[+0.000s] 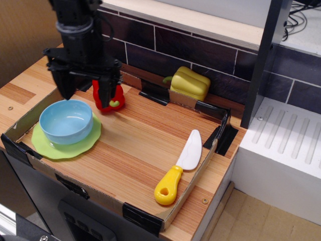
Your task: Take bowl off plate
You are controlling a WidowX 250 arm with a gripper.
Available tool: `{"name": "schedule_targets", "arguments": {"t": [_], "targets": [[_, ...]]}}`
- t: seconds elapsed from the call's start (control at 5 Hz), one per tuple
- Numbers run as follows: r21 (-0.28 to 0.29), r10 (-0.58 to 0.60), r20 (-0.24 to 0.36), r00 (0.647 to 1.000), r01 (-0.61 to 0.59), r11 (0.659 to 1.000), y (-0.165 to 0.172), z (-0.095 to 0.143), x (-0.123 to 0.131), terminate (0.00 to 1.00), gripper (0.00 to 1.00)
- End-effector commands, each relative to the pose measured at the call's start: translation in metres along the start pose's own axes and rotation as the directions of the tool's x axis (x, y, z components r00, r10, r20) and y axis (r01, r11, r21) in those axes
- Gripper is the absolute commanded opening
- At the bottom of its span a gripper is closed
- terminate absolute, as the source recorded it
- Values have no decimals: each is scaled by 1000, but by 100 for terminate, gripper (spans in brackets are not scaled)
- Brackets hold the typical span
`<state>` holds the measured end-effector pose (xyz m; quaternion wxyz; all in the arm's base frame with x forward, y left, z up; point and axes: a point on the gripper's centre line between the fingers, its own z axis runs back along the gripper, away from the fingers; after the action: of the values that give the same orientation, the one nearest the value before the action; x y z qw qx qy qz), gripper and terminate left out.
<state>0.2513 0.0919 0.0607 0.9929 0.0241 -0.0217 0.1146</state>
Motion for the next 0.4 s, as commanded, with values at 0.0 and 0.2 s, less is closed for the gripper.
{"name": "schedule_targets", "arguments": {"t": [0.0,0.2], "targets": [[25,-21,-33,999,22,999,-3,-29,-13,0,100],[11,-14,-38,999,15,1000,-9,-35,-11,0,100]]}}
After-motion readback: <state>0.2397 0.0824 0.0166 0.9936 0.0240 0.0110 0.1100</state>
